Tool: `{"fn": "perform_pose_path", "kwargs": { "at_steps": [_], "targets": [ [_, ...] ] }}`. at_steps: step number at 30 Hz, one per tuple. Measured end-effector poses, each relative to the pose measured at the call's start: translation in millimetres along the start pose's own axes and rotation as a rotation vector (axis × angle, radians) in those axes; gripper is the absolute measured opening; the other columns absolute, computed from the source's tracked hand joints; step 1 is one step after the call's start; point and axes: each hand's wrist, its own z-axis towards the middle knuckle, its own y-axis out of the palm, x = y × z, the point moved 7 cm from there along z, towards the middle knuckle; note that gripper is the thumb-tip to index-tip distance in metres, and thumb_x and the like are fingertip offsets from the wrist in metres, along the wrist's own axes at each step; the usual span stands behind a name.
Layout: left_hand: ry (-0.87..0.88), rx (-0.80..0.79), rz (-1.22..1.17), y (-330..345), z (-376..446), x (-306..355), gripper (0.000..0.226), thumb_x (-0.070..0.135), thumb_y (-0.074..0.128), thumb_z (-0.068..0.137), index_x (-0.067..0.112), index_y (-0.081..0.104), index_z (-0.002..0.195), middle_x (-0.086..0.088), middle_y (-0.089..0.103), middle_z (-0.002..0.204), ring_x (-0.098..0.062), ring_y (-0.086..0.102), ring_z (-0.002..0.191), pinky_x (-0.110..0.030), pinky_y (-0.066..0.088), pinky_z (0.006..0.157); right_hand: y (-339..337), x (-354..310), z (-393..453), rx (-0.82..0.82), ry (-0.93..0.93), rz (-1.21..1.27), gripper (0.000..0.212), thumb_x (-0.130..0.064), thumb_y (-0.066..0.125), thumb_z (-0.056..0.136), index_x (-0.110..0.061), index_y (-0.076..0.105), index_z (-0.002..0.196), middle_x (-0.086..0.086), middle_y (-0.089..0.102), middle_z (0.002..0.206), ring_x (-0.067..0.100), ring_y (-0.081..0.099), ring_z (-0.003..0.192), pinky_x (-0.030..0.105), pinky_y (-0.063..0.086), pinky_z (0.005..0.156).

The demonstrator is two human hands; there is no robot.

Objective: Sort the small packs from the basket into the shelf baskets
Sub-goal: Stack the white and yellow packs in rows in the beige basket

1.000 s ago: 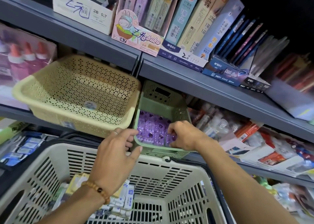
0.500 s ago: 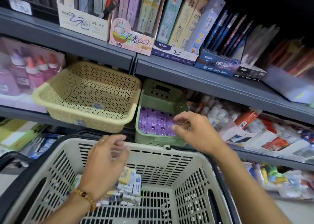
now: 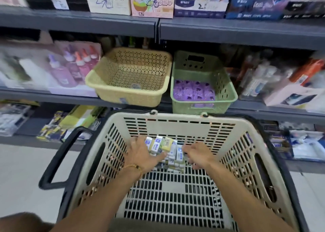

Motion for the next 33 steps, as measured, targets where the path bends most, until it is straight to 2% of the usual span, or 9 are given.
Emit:
{"fn": "perform_pose_path", "kwargs": {
  "at_steps": [4, 7, 10, 12, 16, 20, 25, 30, 33],
  "targets": [
    [-0.054, 0.103, -0.017, 8.5, 9.5, 9.7, 0.111, 0.098, 0.045, 0.039, 0.026, 0.031, 0.123, -0.010, 0.035, 0.131, -0.036, 0.041, 0.121, -0.055, 0.042, 0.096, 16.1, 6.4, 14.9, -0.068, 0.134, 0.165, 0.042, -0.048, 0.044, 0.099, -0.013, 0.067, 0.098, 0.010, 0.071, 0.102, 0.021, 0.069, 0.090, 0.033, 0.057, 0.069],
    [-0.005, 0.120, 0.035, 10.6, 10.8, 7.1, 0.100, 0.096, 0.041, 0.045, 0.030, 0.031, 0.121, -0.006, 0.033, 0.122, -0.033, 0.044, 0.112, -0.051, 0.045, 0.092, 27.3, 5.7, 26.9, -0.068, 0.196, 0.229, 0.059, -0.054, 0.054, 0.093, -0.006, 0.056, 0.128, 0.015, 0.060, 0.128, 0.030, 0.063, 0.106, 0.035, 0.059, 0.073],
    [0.034, 0.091, 0.102, 6.8, 14.6, 2.4, 0.084, 0.091, 0.043, 0.050, 0.033, 0.029, 0.110, -0.004, 0.030, 0.113, -0.030, 0.045, 0.102, -0.046, 0.048, 0.086, 37.1, 2.6, 36.2, -0.074, 0.191, 0.206, 0.076, -0.058, 0.066, 0.082, -0.002, 0.051, 0.132, 0.014, 0.056, 0.132, 0.028, 0.061, 0.105, 0.038, 0.060, 0.078],
    [0.024, 0.061, 0.112, 6.0, 17.0, -1.4, 0.084, 0.088, 0.046, 0.048, 0.034, 0.029, 0.111, -0.003, 0.029, 0.115, -0.031, 0.044, 0.106, -0.048, 0.048, 0.087, 42.3, -0.8, 38.2, -0.069, 0.192, 0.240, 0.080, -0.055, 0.075, 0.076, -0.001, 0.049, 0.130, 0.012, 0.056, 0.129, 0.024, 0.061, 0.102, 0.036, 0.059, 0.075],
    [-0.017, -0.013, 0.129, 2.5, 21.8, -11.8, 0.096, 0.081, 0.049, 0.040, 0.037, 0.029, 0.123, -0.006, 0.029, 0.125, -0.033, 0.037, 0.117, -0.052, 0.043, 0.096, 49.9, -11.7, 41.4, 0.009, 0.103, 0.256, 0.045, -0.040, 0.082, 0.074, -0.007, 0.065, 0.098, 0.013, 0.074, 0.098, 0.029, 0.071, 0.091, 0.047, 0.059, 0.080],
    [0.016, -0.015, 0.203, 0.6, 27.9, -19.8, 0.092, 0.086, 0.049, 0.045, 0.040, 0.030, 0.122, -0.006, 0.025, 0.126, -0.033, 0.033, 0.117, -0.052, 0.043, 0.096, 61.5, -15.8, 43.0, 0.022, 0.087, 0.348, 0.030, -0.029, 0.077, 0.077, -0.003, 0.070, 0.091, 0.014, 0.075, 0.085, 0.032, 0.073, 0.084, 0.053, 0.059, 0.077],
    [0.133, 0.046, 0.272, -3.0, 33.2, -30.2, 0.077, 0.069, 0.069, 0.057, 0.043, 0.031, 0.119, -0.006, 0.030, 0.121, -0.030, 0.039, 0.110, -0.049, 0.043, 0.093, 72.6, -20.5, 47.4, 0.046, 0.052, 0.238, 0.047, -0.050, 0.076, 0.075, -0.008, 0.068, 0.094, 0.009, 0.073, 0.089, 0.024, 0.072, 0.084, 0.043, 0.060, 0.078],
    [0.138, 0.052, 0.297, -12.9, 35.4, -43.4, 0.077, 0.072, 0.067, 0.049, 0.046, 0.033, 0.113, -0.003, 0.032, 0.118, -0.030, 0.040, 0.109, -0.054, 0.045, 0.091, 75.3, -8.5, 52.4, 0.010, 0.103, 0.368, 0.013, -0.019, 0.076, 0.081, -0.008, 0.071, 0.086, 0.013, 0.075, 0.092, 0.025, 0.073, 0.087, 0.045, 0.060, 0.079],
    [0.128, 0.039, 0.313, -13.8, 34.8, -47.3, 0.083, 0.076, 0.067, 0.048, 0.045, 0.032, 0.116, -0.006, 0.028, 0.125, -0.035, 0.037, 0.113, -0.057, 0.045, 0.091, 85.3, -10.5, 53.1, -0.003, 0.106, 0.356, 0.021, -0.026, 0.078, 0.080, -0.008, 0.072, 0.090, 0.010, 0.076, 0.091, 0.021, 0.073, 0.082, 0.040, 0.061, 0.077]
  ]
}}
